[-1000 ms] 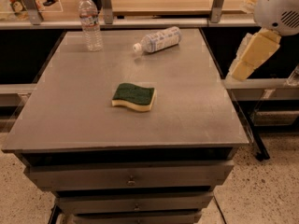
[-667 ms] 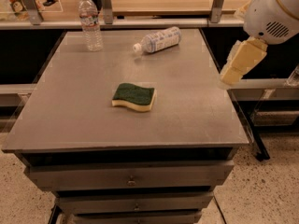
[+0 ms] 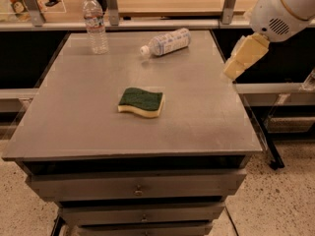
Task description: Place blue plastic bottle upright
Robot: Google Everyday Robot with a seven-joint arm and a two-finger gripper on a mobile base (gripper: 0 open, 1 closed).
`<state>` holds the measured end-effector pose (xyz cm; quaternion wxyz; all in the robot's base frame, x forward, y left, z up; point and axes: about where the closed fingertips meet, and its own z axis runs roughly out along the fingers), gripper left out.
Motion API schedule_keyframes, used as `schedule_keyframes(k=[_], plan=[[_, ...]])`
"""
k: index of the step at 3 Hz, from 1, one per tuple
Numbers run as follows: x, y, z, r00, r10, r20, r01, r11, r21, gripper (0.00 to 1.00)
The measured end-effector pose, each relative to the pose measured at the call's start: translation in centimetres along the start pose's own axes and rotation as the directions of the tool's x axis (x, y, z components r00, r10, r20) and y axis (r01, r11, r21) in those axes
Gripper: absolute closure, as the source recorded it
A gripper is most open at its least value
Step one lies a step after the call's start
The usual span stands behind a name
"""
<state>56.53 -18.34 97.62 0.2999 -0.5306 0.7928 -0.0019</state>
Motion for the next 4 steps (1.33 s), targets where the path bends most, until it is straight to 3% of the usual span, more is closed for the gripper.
schedule_keyframes(k=[1,2,3,4], plan=[[0.0,0.0,0.0,1.000,0.000,0.000,0.000,1.0000,0.000,0.00],[-0.3,-0.3,2.5,0.999,-0.031,-0.017,0.030,0.9987,-0.041,0.00],[-2.3,-1.1,5.4,0.987,-0.157,-0.028,0.155,0.9853,-0.073,0.00],[-4.0,-2.9,7.6,0.960,-0.280,-0.023,0.277,0.9577,-0.077,0.00]])
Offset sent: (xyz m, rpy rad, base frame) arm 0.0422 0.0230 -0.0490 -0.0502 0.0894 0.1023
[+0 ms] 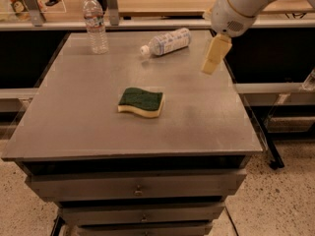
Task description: Place blue plastic bottle upright
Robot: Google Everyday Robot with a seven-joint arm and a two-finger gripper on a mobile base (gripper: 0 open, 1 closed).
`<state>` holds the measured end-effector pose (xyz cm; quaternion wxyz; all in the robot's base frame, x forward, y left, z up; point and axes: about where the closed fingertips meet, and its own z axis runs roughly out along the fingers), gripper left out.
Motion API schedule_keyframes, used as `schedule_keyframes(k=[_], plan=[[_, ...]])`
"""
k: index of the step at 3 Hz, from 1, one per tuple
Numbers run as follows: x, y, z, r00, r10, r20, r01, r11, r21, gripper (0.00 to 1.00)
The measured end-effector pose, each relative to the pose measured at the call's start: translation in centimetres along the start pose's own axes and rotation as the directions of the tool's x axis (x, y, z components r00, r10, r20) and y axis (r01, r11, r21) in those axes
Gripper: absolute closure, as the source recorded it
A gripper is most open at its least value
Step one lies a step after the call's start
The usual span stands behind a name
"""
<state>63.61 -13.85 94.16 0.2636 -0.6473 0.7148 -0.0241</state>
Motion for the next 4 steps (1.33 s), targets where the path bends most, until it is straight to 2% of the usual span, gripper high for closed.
schedule_keyframes(k=[1,2,3,4], plan=[[-0.7,-2.2,1.7,0.997,-0.079,-0.012,0.079,0.9967,0.019,0.00],[-0.7,-4.1,3.7,0.992,-0.129,0.006,0.129,0.9915,0.021,0.00],[-0.7,-6.2,4.9,0.979,-0.203,0.006,0.202,0.9787,0.036,0.00],[-0.9,-7.3,5.6,0.959,-0.282,0.001,0.282,0.9584,0.046,0.00]])
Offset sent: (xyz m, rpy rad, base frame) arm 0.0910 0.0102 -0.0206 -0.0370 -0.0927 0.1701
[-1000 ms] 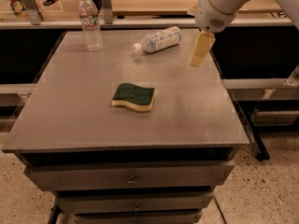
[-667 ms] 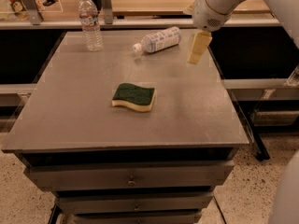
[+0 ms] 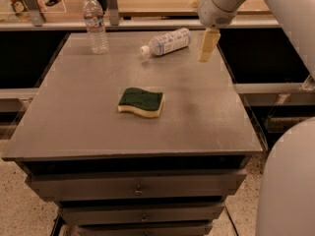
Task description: Place blue plastic bottle upright
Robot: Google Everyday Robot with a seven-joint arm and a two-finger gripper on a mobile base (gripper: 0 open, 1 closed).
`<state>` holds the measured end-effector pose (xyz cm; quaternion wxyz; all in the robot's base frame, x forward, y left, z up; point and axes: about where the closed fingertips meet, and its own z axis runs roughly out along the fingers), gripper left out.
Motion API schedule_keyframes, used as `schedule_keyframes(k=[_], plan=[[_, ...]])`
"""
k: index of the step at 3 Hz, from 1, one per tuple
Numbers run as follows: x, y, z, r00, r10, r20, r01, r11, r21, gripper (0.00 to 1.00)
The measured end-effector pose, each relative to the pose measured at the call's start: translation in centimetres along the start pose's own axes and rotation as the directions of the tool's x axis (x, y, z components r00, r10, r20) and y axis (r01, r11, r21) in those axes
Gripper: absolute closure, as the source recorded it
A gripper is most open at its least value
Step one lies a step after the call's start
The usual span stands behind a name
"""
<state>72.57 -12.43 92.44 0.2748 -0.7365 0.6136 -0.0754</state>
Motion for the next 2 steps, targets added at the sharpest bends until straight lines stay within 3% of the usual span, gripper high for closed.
schedule_keyframes(k=[1,2], plan=[[-0.8,-0.7,1.1,0.995,-0.098,-0.023,0.098,0.9950,0.020,0.00],[-2.0,-0.9,2.7,0.986,-0.163,-0.041,0.163,0.9866,0.004,0.00]])
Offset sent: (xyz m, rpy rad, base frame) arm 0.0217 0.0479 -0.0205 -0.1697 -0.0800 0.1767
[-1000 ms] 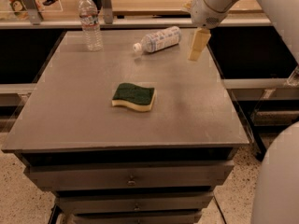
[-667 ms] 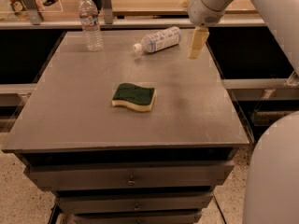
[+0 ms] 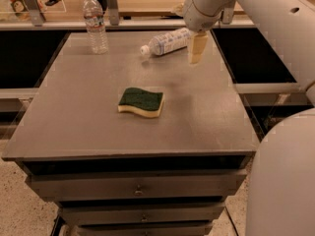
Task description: Place blue plastic bottle upright
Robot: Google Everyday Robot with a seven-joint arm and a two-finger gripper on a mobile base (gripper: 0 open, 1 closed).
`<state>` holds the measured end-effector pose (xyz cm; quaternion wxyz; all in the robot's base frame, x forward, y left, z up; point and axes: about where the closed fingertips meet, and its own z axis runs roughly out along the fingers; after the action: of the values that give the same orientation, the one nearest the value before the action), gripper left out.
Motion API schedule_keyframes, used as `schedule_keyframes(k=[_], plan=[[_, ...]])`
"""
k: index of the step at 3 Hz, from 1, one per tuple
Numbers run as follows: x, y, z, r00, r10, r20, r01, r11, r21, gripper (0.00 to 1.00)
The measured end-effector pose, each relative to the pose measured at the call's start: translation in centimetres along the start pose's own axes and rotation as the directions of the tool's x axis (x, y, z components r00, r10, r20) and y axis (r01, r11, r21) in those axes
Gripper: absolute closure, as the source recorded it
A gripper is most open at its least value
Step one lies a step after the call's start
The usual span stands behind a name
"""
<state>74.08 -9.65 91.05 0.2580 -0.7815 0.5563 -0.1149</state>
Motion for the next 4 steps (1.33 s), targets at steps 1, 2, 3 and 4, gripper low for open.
schedule_keyframes(k=[1,2,3,4], plan=[[-0.7,-0.7,1.5,0.999,-0.049,-0.018,0.048,0.9980,-0.041,0.00],[-1.1,-1.8,2.5,0.997,-0.071,-0.031,0.068,0.9946,-0.078,0.00],[-0.8,-3.3,3.4,0.996,-0.079,-0.051,0.073,0.9920,-0.103,0.00],[-0.6,-4.1,4.5,0.995,-0.082,-0.063,0.074,0.9891,-0.128,0.00]])
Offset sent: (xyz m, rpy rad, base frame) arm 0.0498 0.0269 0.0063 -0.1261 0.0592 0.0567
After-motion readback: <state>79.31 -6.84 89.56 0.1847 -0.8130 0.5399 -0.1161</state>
